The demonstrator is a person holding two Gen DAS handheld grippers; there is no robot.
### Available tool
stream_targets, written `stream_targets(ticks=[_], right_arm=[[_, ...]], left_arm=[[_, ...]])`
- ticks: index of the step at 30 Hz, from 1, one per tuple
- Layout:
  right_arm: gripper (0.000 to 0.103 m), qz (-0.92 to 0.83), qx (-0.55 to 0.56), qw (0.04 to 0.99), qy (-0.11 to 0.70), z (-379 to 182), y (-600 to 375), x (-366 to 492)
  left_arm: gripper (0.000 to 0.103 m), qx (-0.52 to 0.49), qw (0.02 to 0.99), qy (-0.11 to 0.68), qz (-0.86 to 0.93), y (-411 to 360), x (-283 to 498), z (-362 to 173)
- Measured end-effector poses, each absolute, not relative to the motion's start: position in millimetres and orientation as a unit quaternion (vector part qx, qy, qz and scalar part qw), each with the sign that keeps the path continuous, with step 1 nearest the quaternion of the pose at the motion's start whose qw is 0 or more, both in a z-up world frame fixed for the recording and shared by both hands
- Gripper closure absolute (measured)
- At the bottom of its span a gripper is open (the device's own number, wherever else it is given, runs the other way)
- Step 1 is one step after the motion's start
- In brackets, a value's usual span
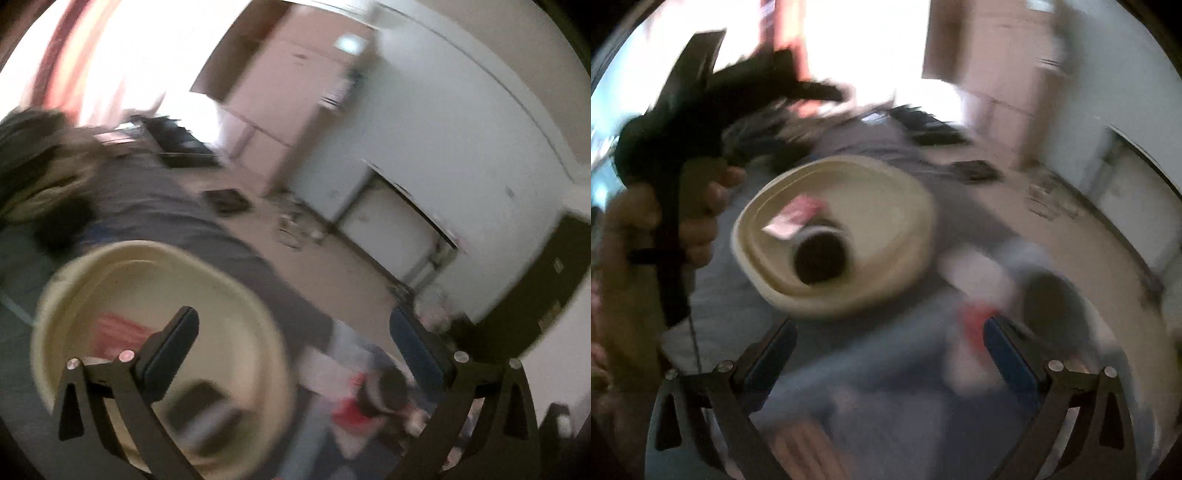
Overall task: Organize rigid objects
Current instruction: 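Open the left tool to drop the box while the right tool drops the sponge into the tray, then grasp the red gold-printed box with the right tool while the left tool grasps another black sponge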
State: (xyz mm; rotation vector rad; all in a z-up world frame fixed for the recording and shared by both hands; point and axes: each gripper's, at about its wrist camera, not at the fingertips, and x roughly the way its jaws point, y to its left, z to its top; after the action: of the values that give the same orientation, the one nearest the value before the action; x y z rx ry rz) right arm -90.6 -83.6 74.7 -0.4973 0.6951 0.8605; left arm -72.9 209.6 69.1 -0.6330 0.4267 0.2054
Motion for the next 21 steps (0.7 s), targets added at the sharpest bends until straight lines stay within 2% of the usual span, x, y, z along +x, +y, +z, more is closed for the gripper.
stream_targets(ticks=[5,10,15,18,21], right_arm=[[0.0,0.179,-0.156,0.92,0.313,91.2,-241.0,-85.8],[0.0,0.064,-0.002,0.936,0.346,70.9,-347.6,-44.6],[0.0,0.014,0.077,0.912,0.403,40.5,-374.5,-7.7],[0.0,-0.013,0.093,0.893,0.44,31.9,-388.8,6.2],[0.0,-0.052,0.074,0.895,0.436,40.9,-398.5,7.0]], left_arm=[[0.0,-0.226,0.93,0.289,0.03,136.8,-10.8,55.0],[0.0,-0.151,0.928,0.339,0.016,87.6,28.2,34.9],[0.0,-0.155,0.932,0.327,-0.005,74.9,33.6,29.3],[0.0,-0.154,0.933,0.324,-0.003,68.1,34.3,24.3],[0.0,-0.141,0.934,0.329,0.002,63.9,38.8,20.4]])
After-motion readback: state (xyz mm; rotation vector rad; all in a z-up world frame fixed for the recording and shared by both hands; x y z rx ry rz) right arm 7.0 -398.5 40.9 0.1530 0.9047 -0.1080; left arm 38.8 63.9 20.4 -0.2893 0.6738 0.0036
